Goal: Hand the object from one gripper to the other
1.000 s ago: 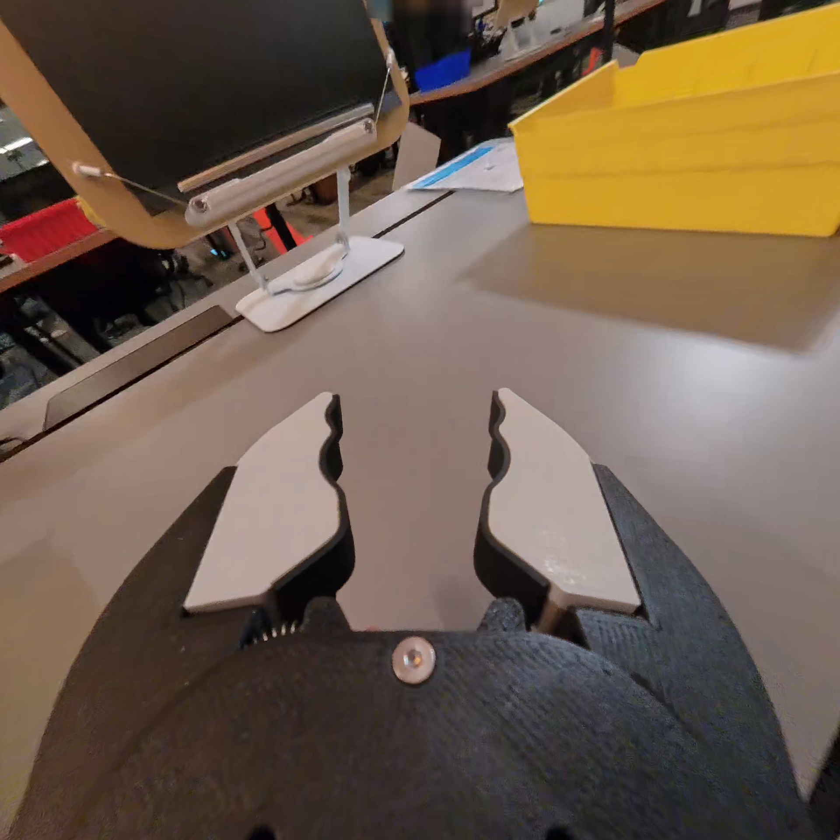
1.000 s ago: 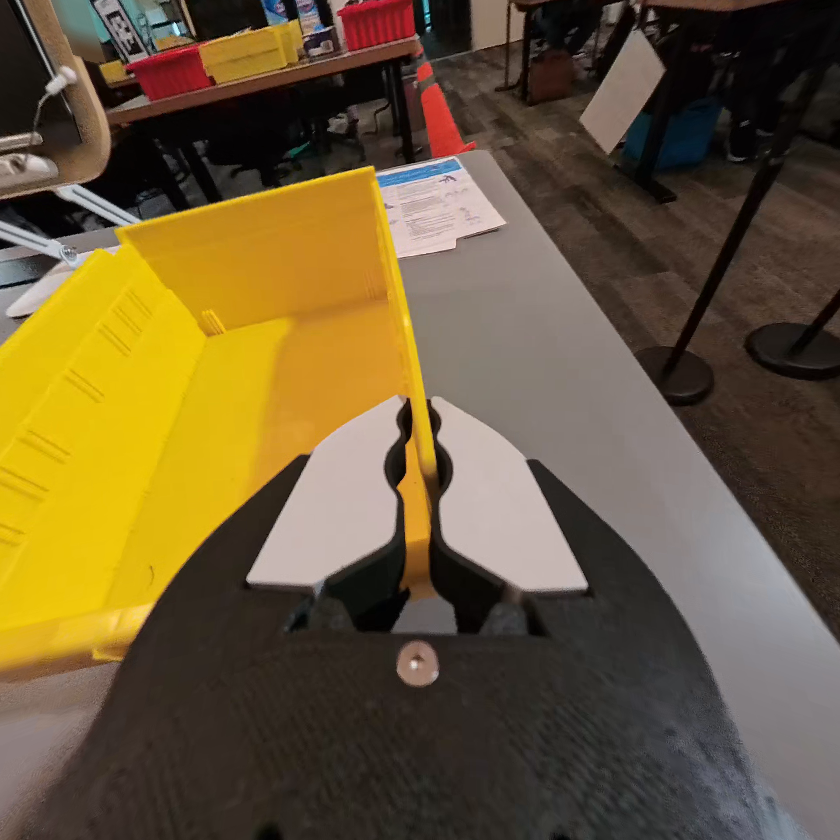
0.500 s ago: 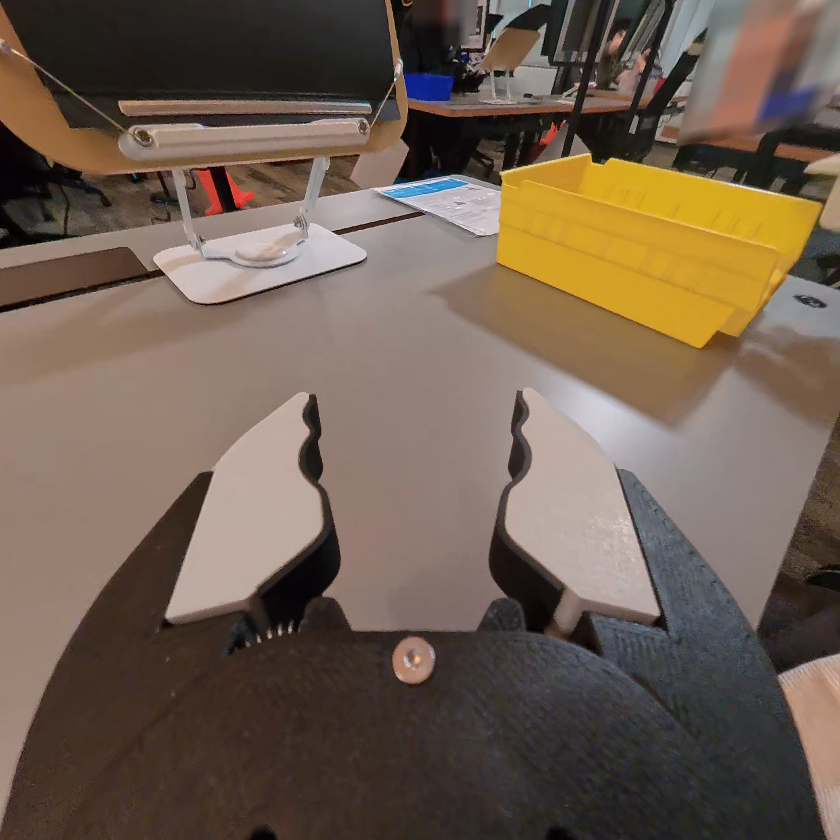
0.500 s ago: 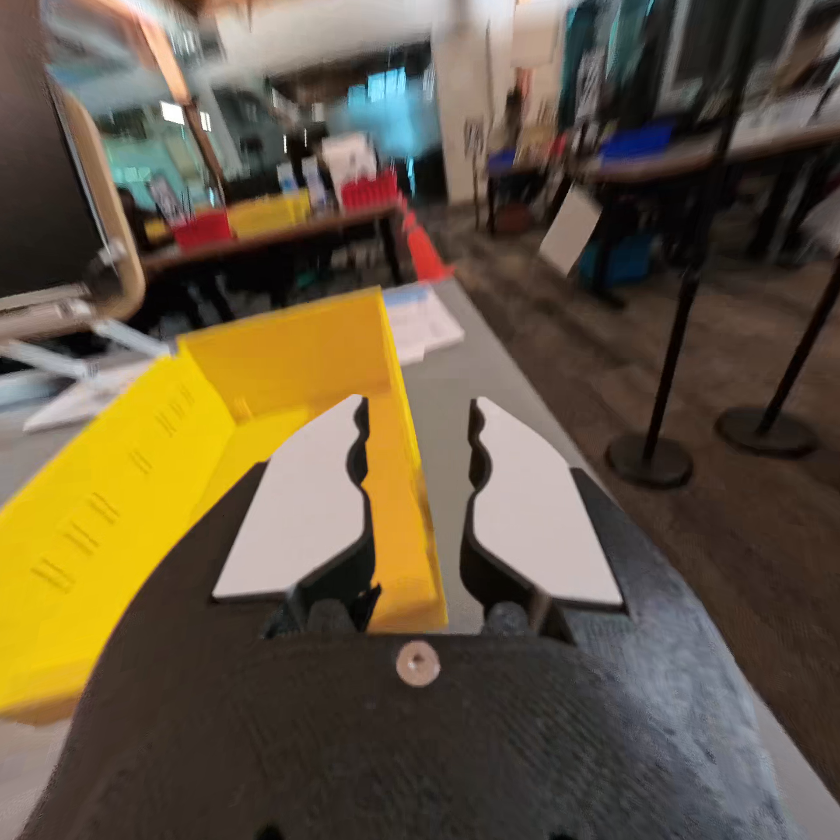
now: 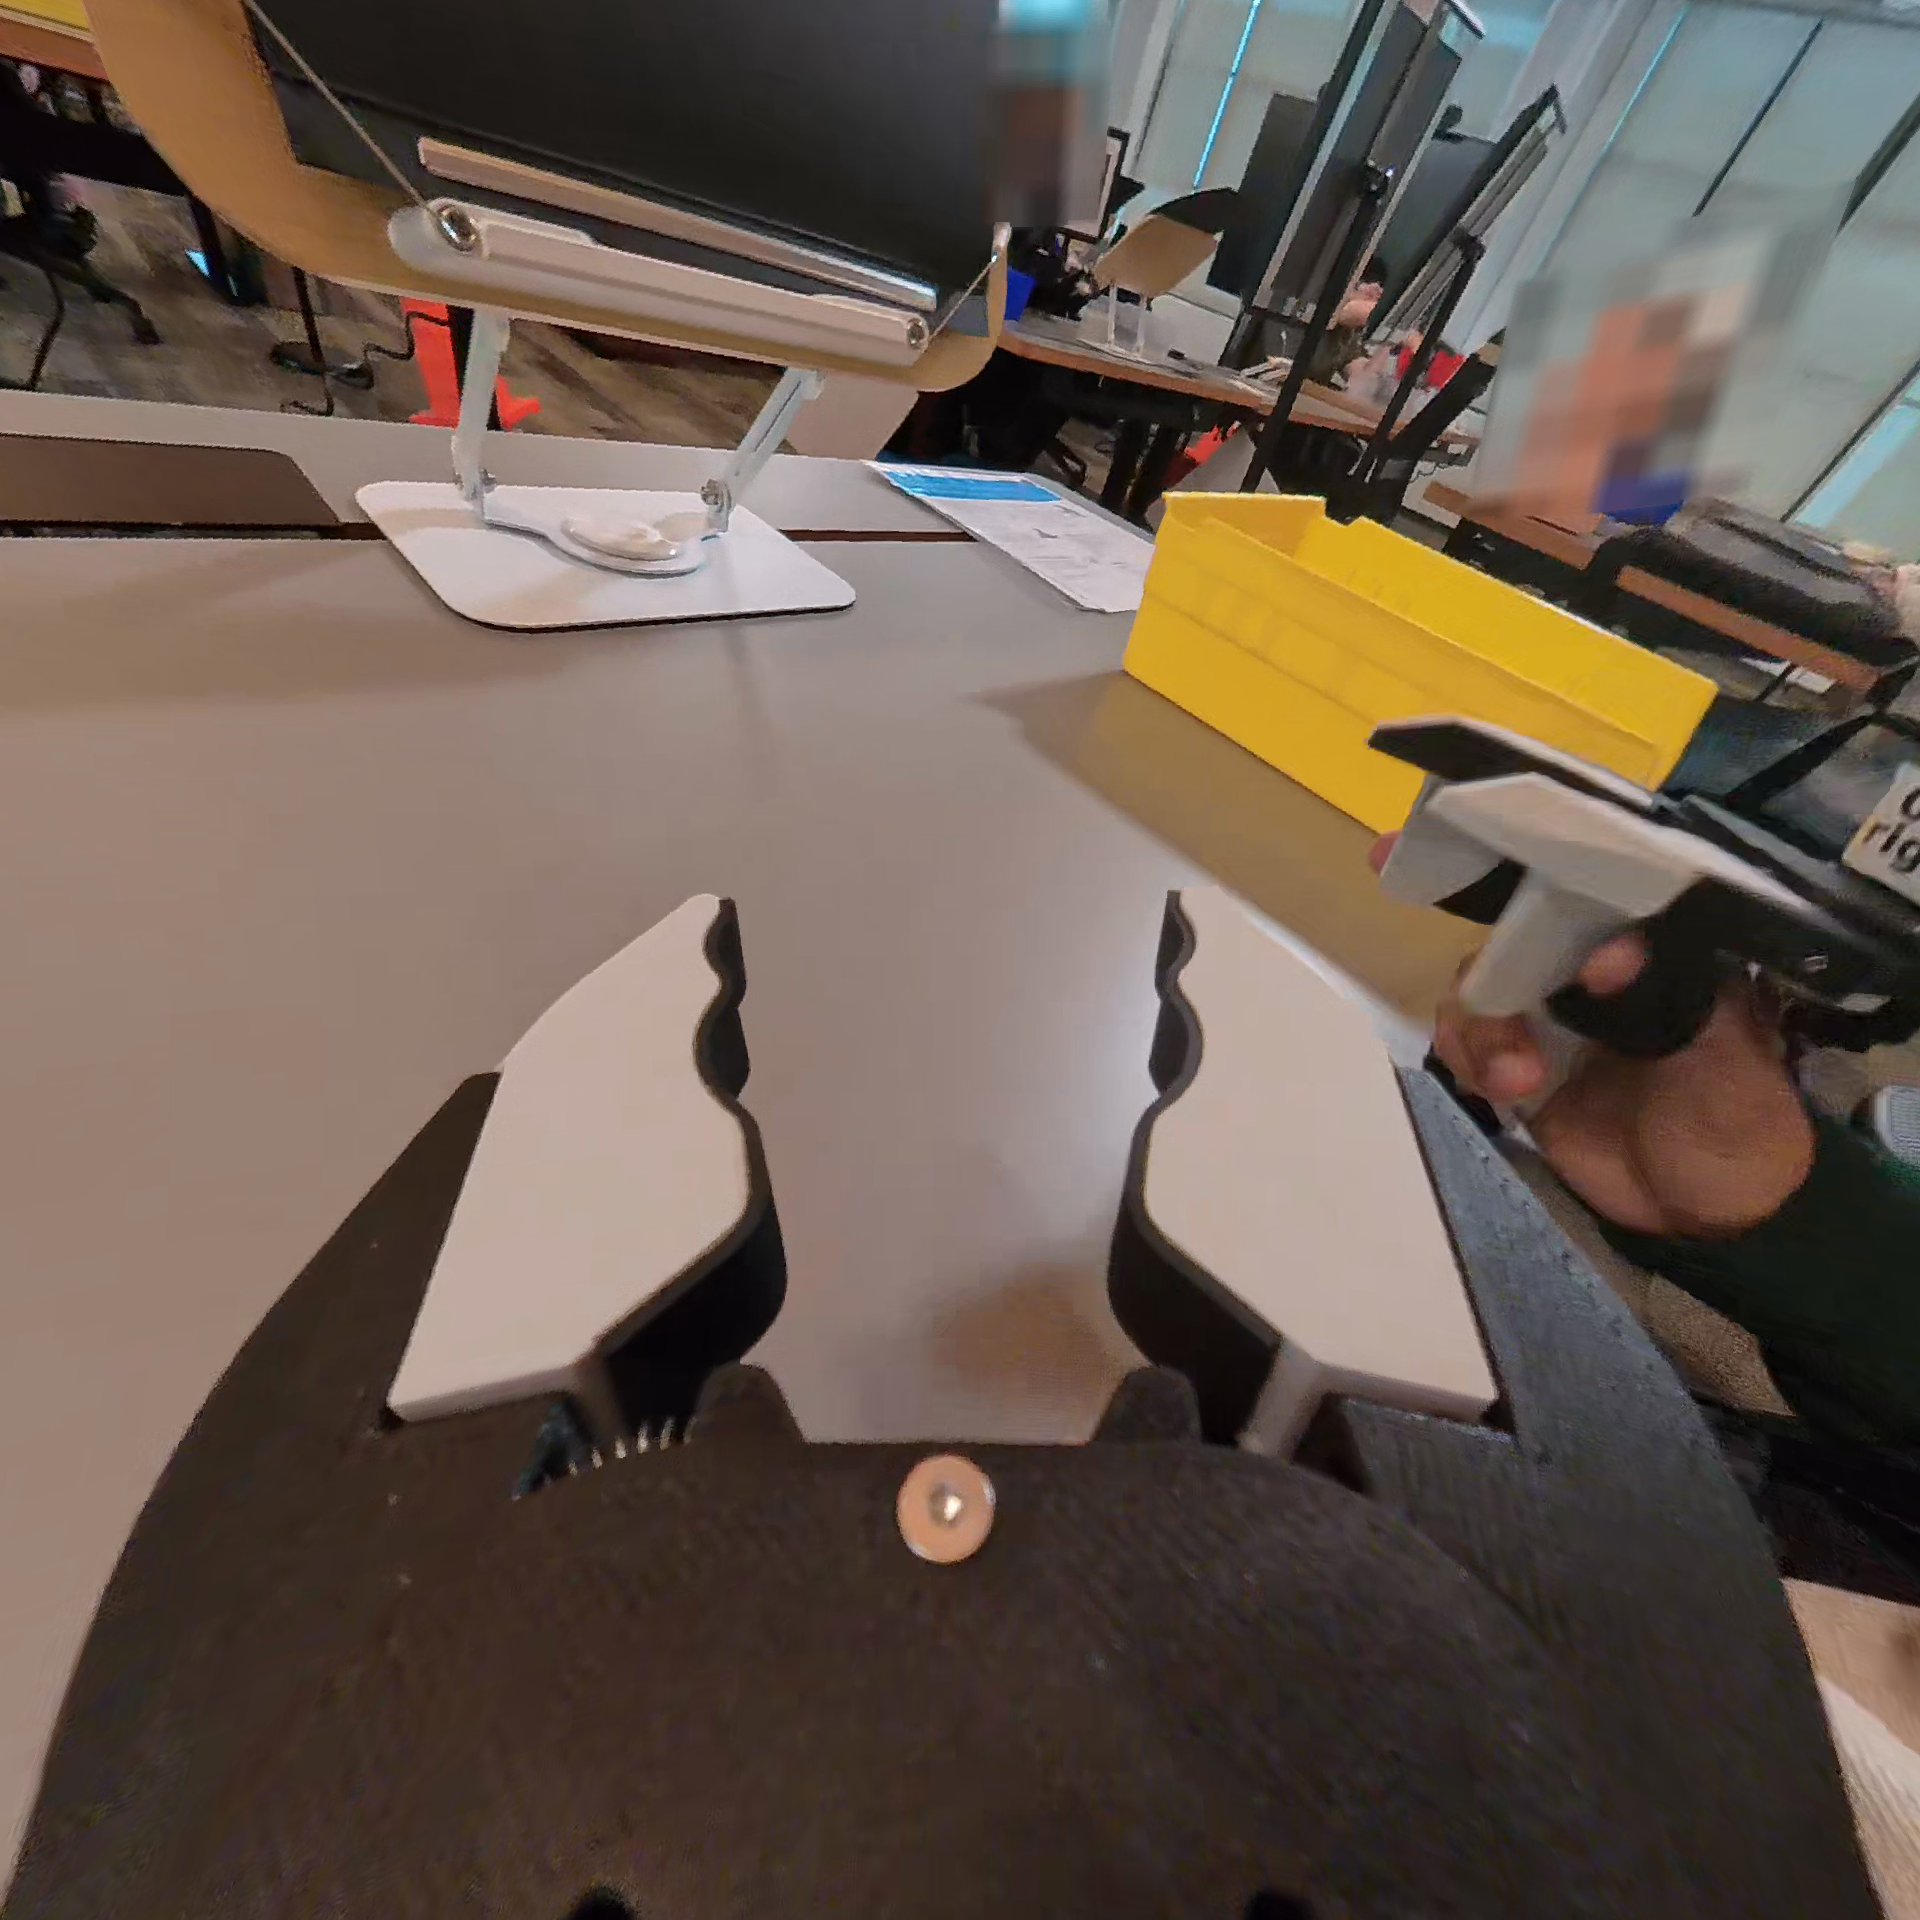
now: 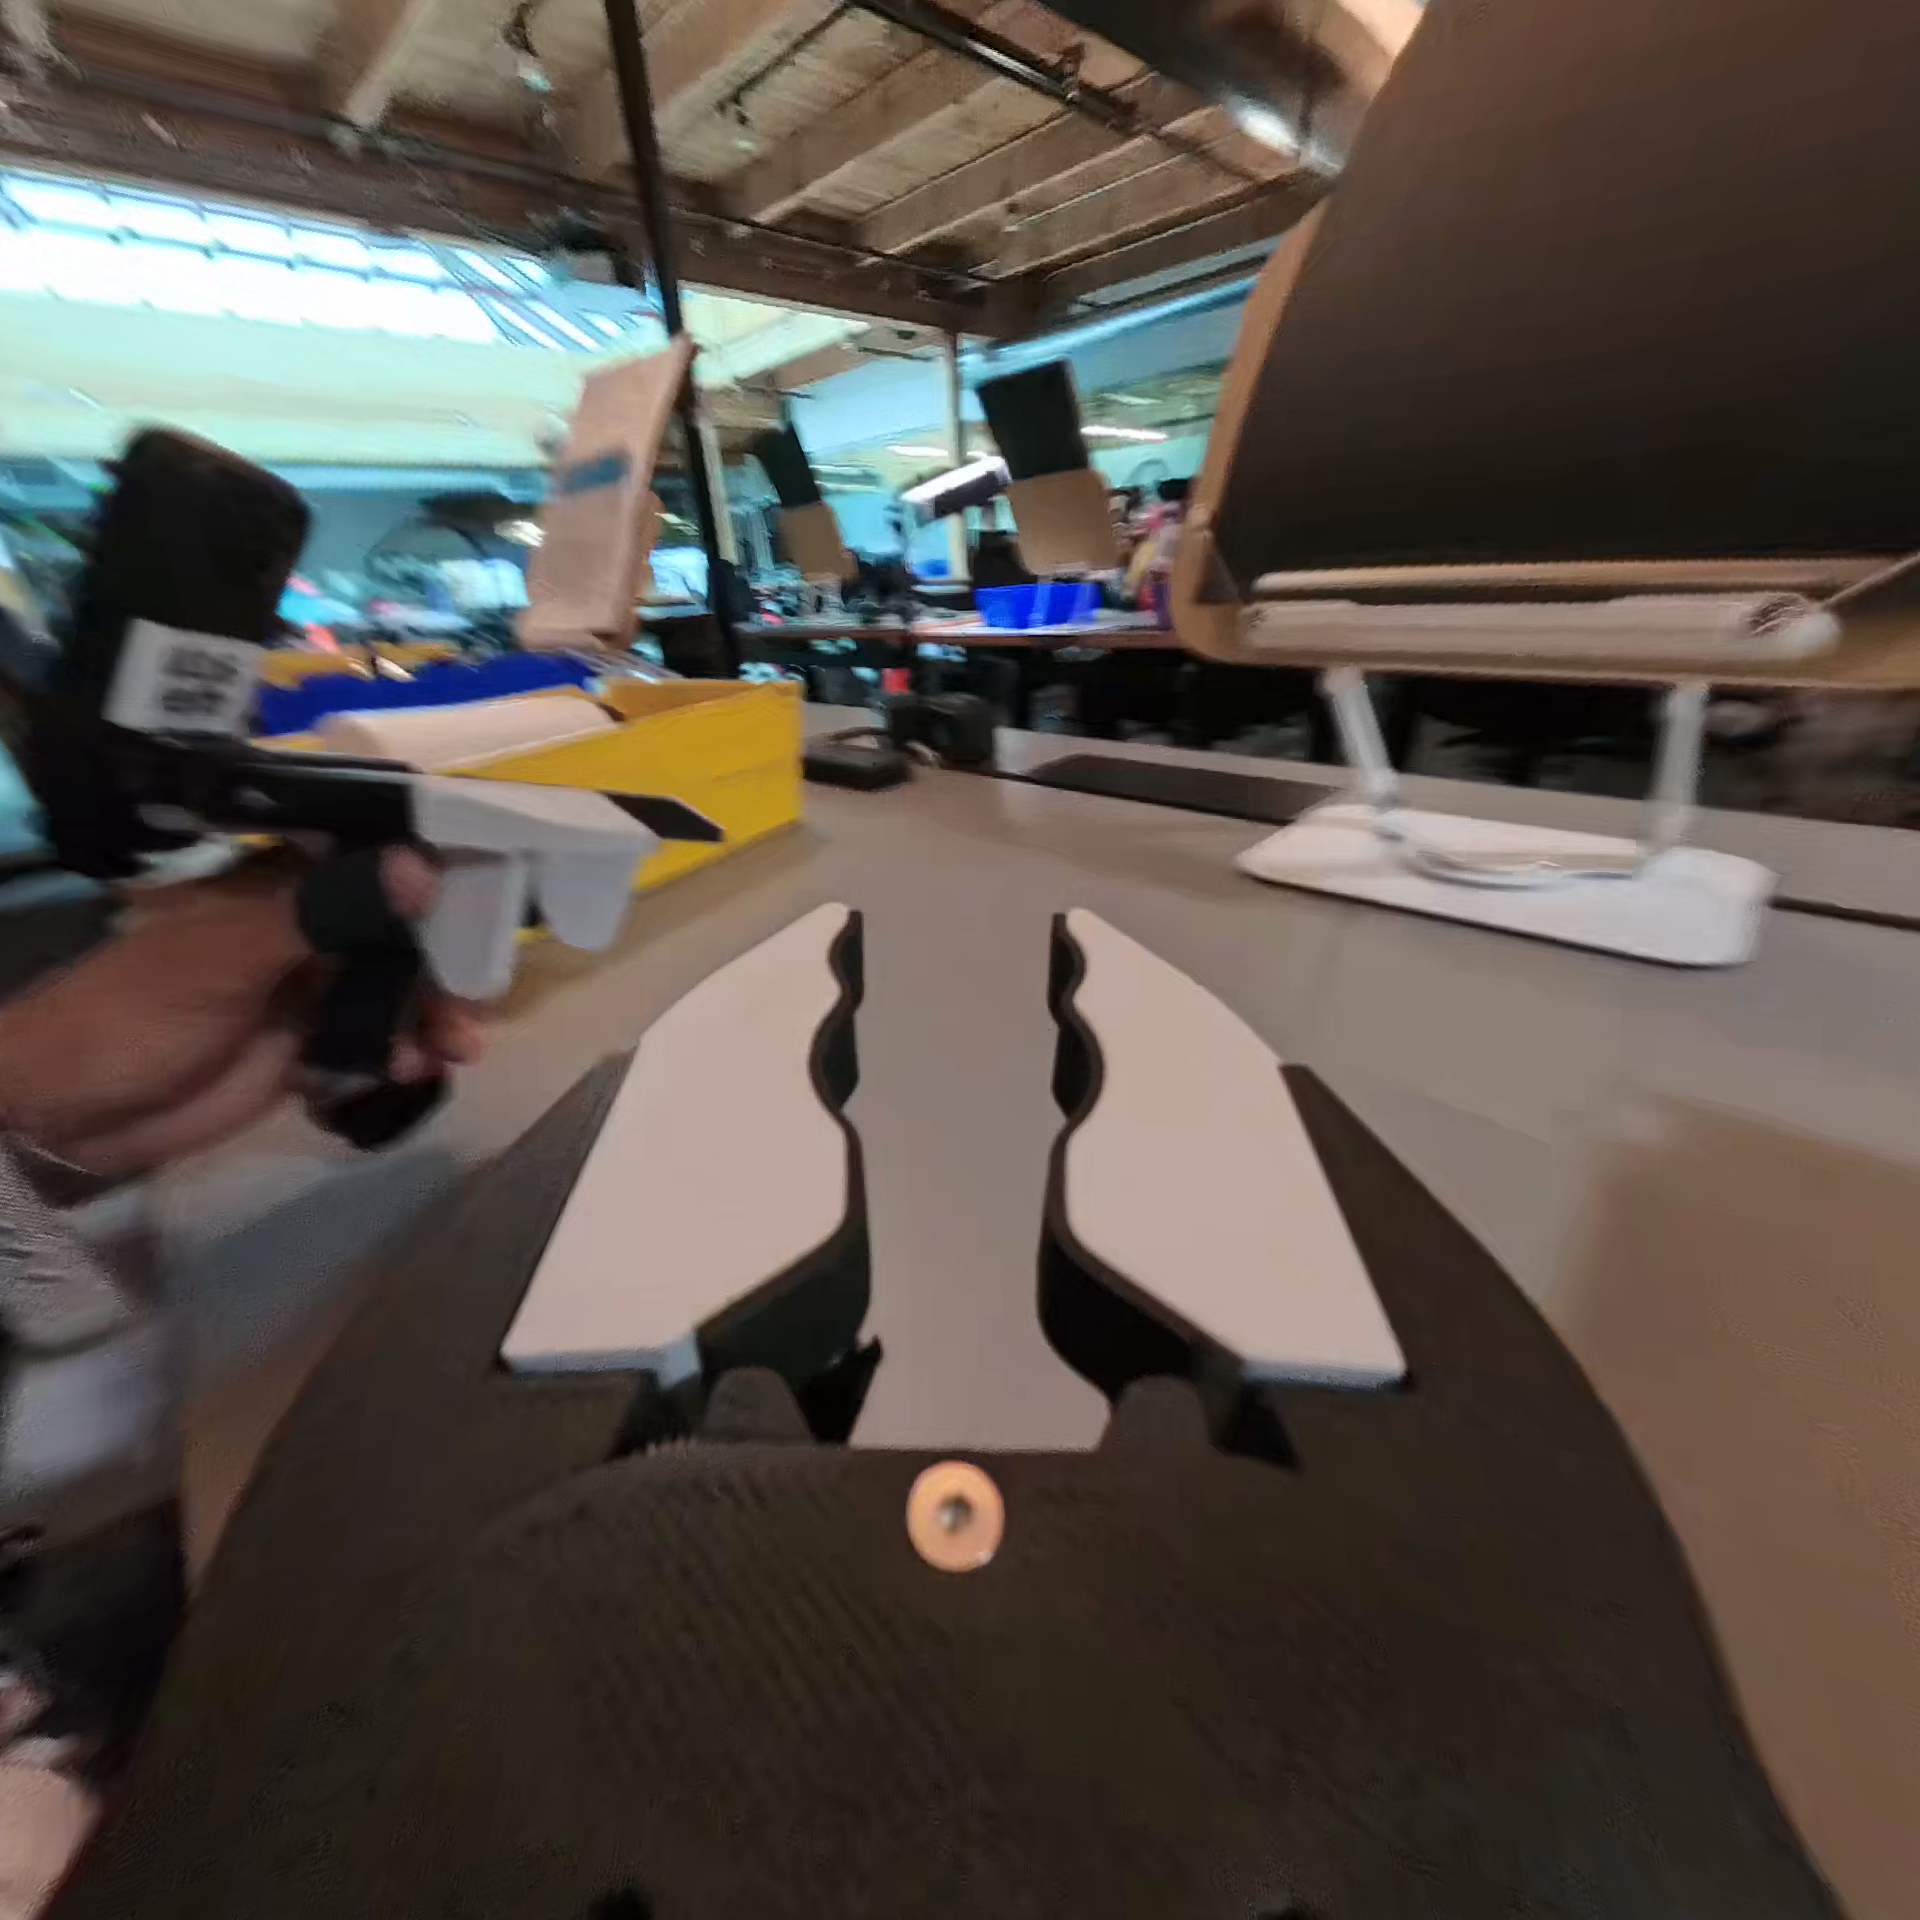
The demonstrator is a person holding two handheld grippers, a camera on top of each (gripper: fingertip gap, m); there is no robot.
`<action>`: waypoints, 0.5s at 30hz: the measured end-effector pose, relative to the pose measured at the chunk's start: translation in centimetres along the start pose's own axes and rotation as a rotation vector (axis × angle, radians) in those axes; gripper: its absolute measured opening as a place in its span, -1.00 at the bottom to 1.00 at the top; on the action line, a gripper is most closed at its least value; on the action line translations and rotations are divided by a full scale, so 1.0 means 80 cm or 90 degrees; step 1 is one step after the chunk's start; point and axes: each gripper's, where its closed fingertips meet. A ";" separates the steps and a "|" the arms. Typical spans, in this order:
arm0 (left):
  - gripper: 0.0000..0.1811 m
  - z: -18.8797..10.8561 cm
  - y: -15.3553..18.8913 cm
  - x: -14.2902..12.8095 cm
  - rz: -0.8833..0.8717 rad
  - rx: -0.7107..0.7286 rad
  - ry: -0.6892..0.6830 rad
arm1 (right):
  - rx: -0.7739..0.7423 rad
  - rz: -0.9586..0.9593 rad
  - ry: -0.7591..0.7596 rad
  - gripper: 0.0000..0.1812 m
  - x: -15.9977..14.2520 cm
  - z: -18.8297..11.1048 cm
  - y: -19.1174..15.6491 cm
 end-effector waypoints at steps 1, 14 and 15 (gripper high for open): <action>-0.15 0.001 -0.002 0.001 0.000 0.000 -0.003 | 0.043 0.016 -0.012 -0.57 0.007 0.006 -0.014; -0.24 0.057 -0.005 0.047 0.133 -0.018 0.024 | 0.118 0.046 -0.121 -0.48 -0.008 -0.018 -0.003; -0.25 0.044 -0.012 0.061 0.172 0.016 0.039 | 0.126 0.066 -0.114 -0.48 -0.005 -0.021 -0.004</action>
Point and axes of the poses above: each gripper's, where its closed fingertips meet, z out along the fingers, x out of its top, y = z × x across the jaws, and after that the axes turned 8 degrees about -z, right-handed
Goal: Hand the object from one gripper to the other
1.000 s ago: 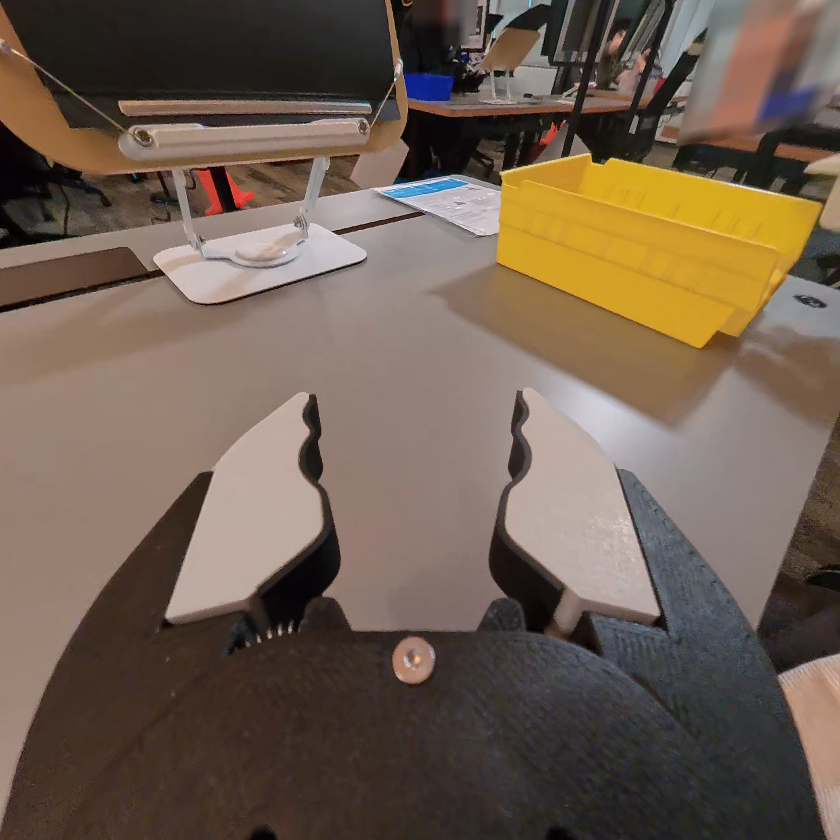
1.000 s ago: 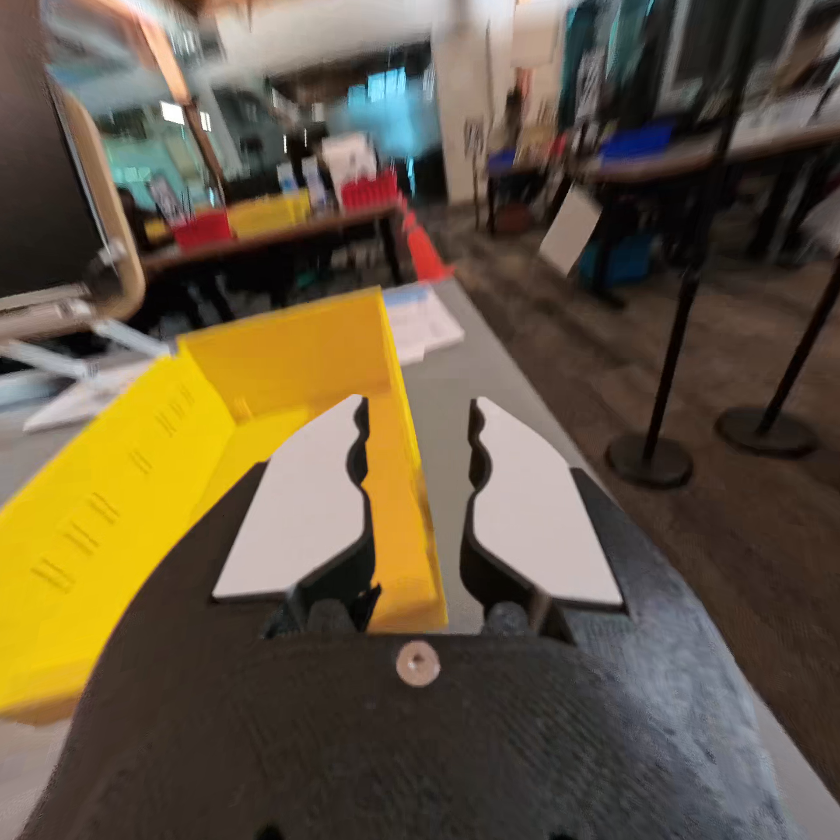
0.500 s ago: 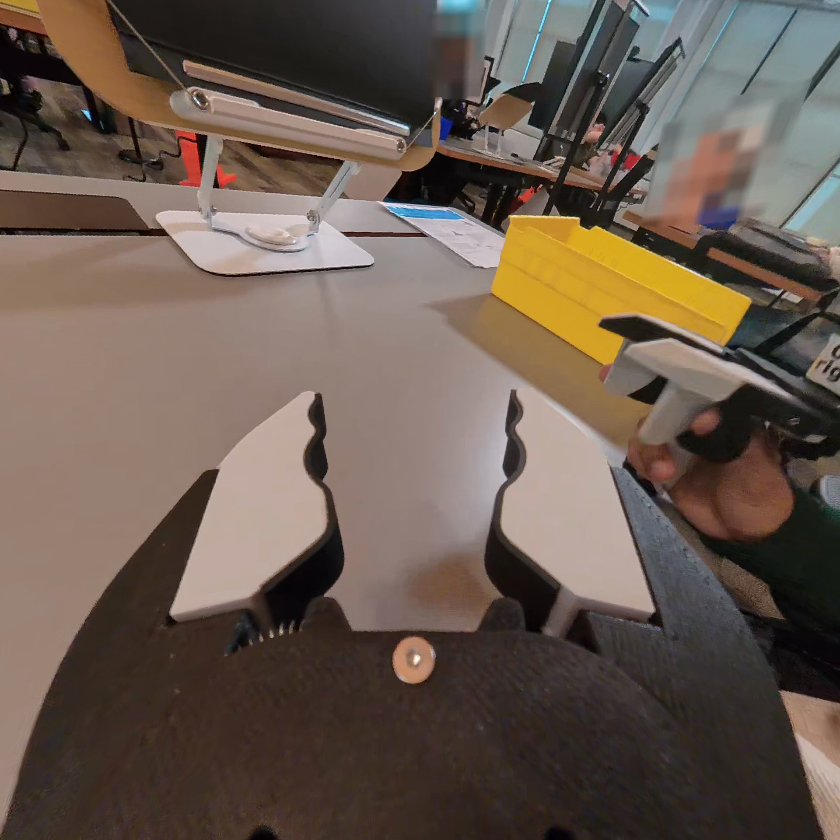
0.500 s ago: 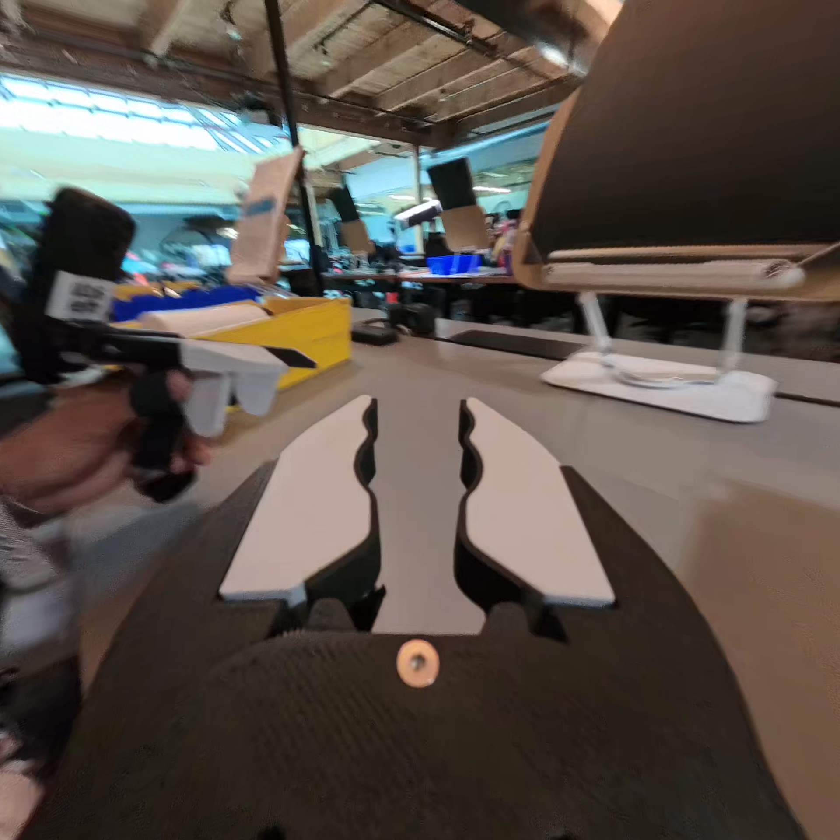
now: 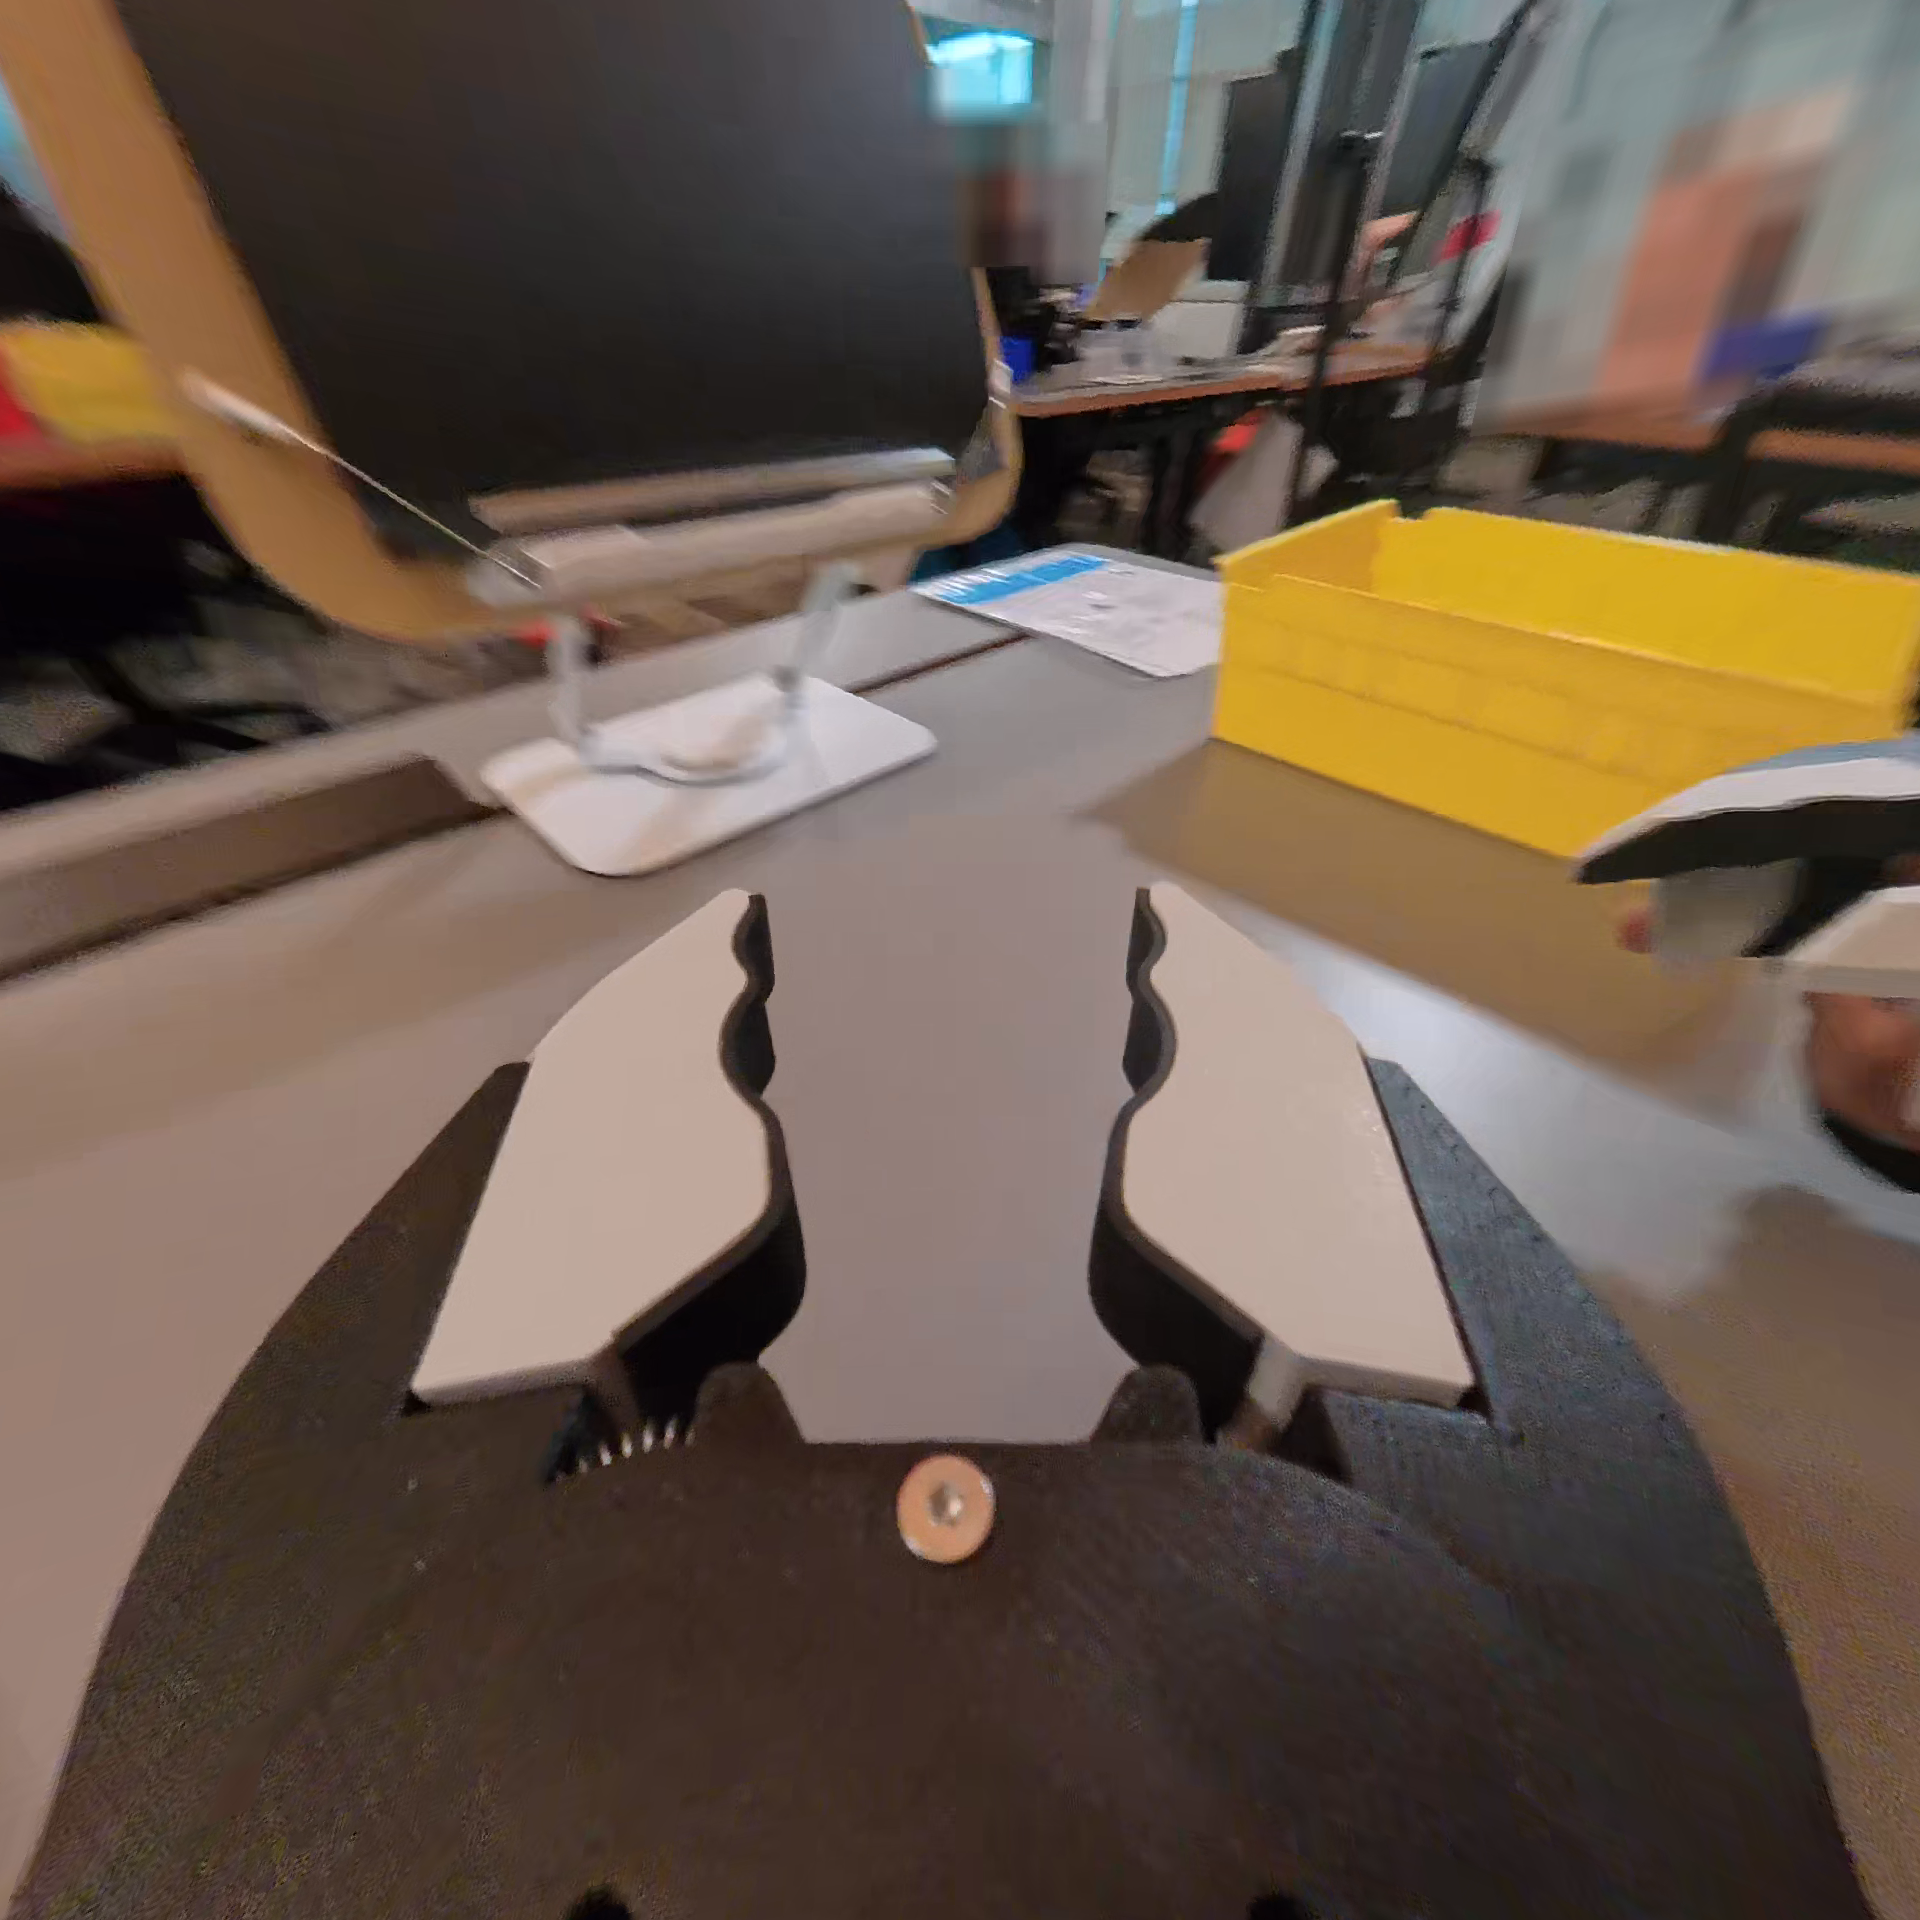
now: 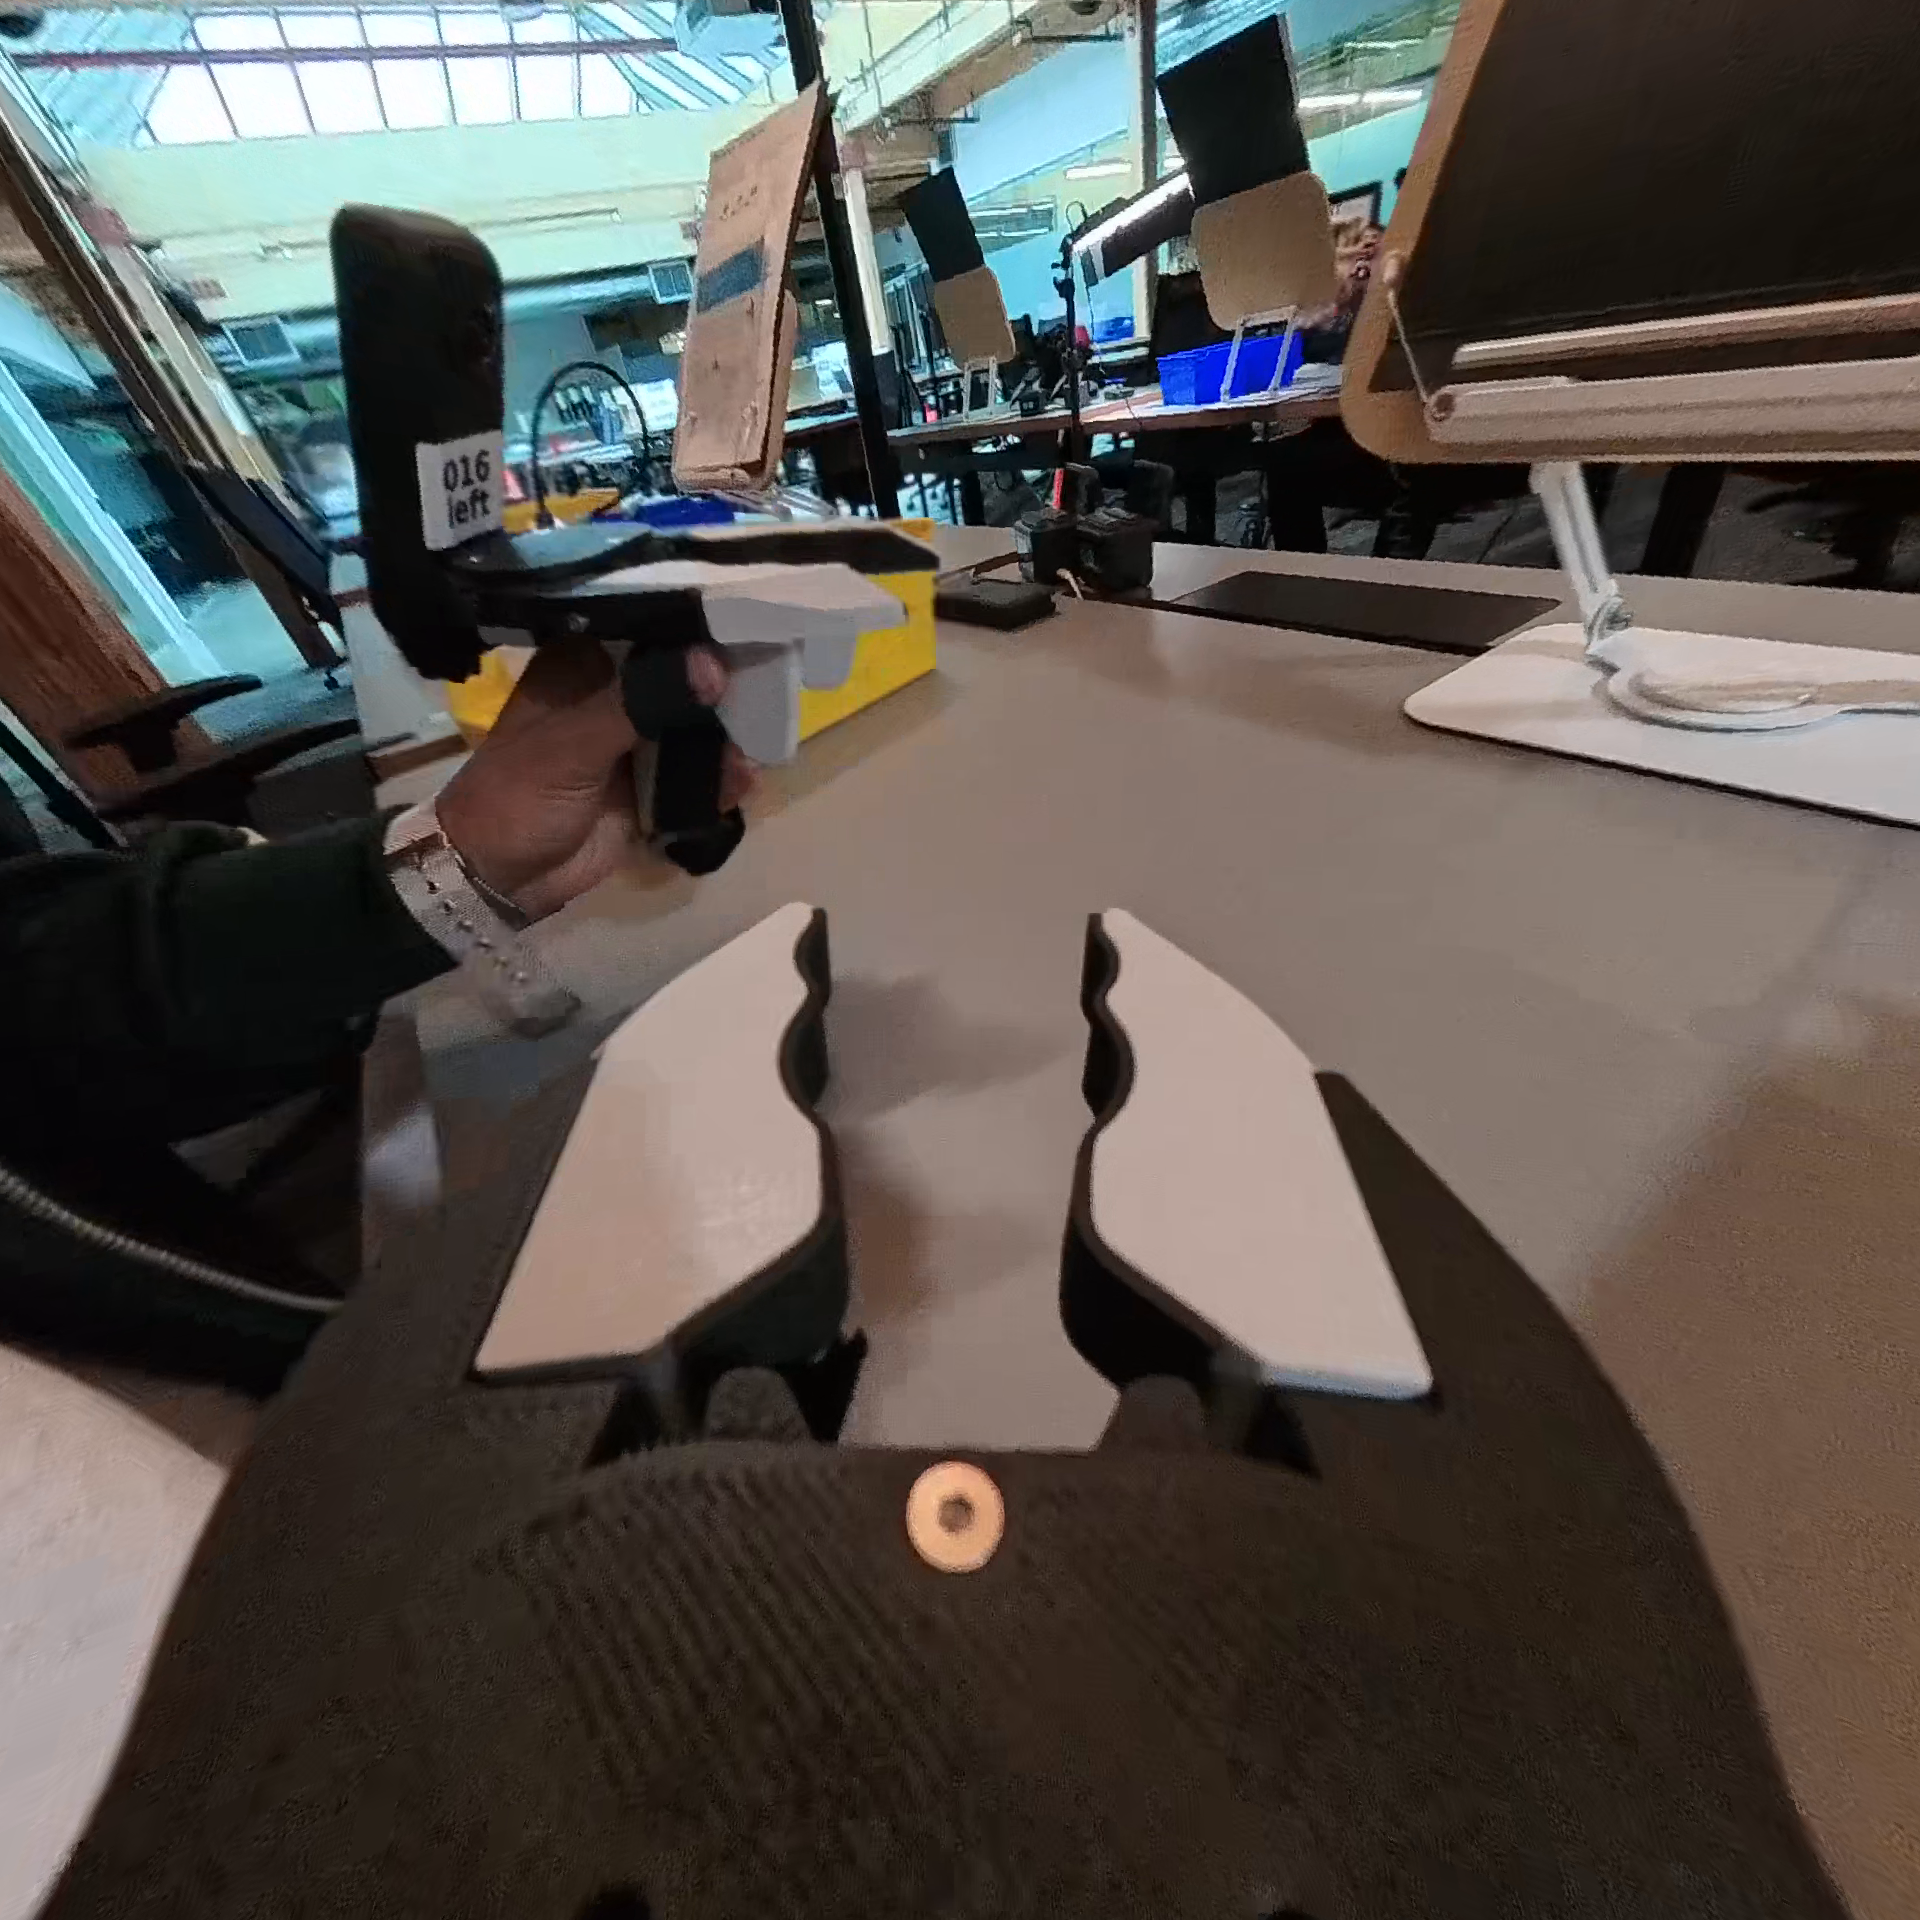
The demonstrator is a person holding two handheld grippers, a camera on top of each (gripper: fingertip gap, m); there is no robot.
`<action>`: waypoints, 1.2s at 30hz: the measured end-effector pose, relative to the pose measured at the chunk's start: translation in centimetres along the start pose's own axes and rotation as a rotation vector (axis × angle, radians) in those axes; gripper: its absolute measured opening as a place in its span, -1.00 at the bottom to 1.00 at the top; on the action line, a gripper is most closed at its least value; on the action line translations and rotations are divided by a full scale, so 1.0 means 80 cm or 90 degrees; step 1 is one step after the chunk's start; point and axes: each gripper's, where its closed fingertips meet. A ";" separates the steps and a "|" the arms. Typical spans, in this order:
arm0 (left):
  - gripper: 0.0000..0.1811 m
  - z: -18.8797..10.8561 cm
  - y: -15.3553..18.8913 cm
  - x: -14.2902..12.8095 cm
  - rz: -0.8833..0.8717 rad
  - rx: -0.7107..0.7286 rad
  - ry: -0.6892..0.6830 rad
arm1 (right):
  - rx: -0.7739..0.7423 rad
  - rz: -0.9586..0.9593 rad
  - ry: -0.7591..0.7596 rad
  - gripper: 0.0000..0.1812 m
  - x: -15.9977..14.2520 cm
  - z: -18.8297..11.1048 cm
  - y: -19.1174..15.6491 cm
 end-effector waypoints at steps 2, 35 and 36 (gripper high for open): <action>-0.29 -0.042 -0.026 0.038 0.073 0.080 0.022 | 0.024 0.003 0.003 -0.50 0.006 -0.008 -0.006; -0.38 -0.263 -0.269 -0.088 0.468 0.467 -0.570 | 0.102 0.140 0.104 -0.69 0.037 0.044 0.010; -0.38 -0.263 -0.272 -0.088 0.445 0.482 -0.571 | 0.099 0.141 0.106 -0.69 0.037 0.044 0.012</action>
Point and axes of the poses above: each gripper's, where its closed fingertips meet, z out along the fingers, x out of its top, y = z × x across the jaws, and after that the axes turned 8 degrees about -z, right-handed
